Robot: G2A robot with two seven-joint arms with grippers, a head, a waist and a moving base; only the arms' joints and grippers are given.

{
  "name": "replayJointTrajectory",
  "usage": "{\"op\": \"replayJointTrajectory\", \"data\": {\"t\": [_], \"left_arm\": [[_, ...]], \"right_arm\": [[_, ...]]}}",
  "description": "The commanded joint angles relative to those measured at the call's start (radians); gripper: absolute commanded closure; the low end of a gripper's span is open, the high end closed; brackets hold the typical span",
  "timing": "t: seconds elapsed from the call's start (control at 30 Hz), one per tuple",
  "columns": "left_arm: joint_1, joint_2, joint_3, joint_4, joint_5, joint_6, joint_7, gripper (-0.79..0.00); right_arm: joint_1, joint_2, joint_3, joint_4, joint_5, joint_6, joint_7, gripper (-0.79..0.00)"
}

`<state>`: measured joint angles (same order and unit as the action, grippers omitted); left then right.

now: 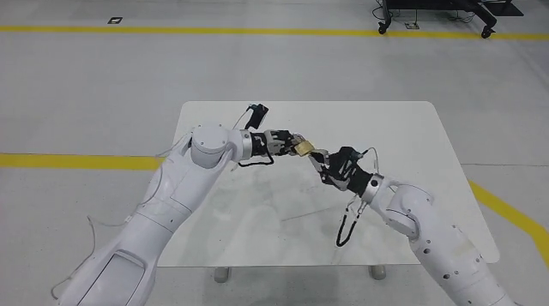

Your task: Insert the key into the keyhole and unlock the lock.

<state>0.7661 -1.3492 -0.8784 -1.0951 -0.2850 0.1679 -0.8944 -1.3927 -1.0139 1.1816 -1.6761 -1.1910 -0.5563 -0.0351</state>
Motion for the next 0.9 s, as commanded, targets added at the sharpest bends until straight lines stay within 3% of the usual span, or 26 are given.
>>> {"op": "replayJointTrajectory", "data": {"t": [0.0,0.17,0.5,0.53,0.6,0.67,0.87], "left_arm": [[0.012,0.003,-0.006,-0.017,0.007,-0.005,0.002,0.0],[0.032,0.01,-0.02,-0.048,0.022,-0.015,0.009,0.0],[0.048,0.014,-0.031,-0.073,0.032,-0.005,0.013,0.0],[0.049,0.014,-0.032,-0.074,0.029,-0.002,0.012,0.0],[0.049,0.014,-0.034,-0.074,0.026,0.0,0.012,0.0],[0.049,0.014,-0.035,-0.074,0.02,0.004,0.008,0.0],[0.047,0.013,-0.037,-0.07,0.015,0.003,0.0,0.0]], "right_arm": [[0.01,-0.001,0.007,0.043,0.071,-0.065,-0.032,0.0],[0.05,-0.006,0.004,0.141,0.203,-0.209,-0.082,0.0],[0.087,-0.011,-0.003,0.162,0.136,-0.222,-0.088,0.0],[0.084,-0.011,-0.002,0.154,0.113,-0.215,-0.094,-0.043],[0.073,-0.01,0.003,0.139,0.067,-0.195,-0.107,-0.2],[0.061,-0.008,0.008,0.122,0.028,-0.181,-0.124,-0.286],[0.017,-0.003,0.024,0.064,-0.074,-0.124,-0.138,-0.382]]}}
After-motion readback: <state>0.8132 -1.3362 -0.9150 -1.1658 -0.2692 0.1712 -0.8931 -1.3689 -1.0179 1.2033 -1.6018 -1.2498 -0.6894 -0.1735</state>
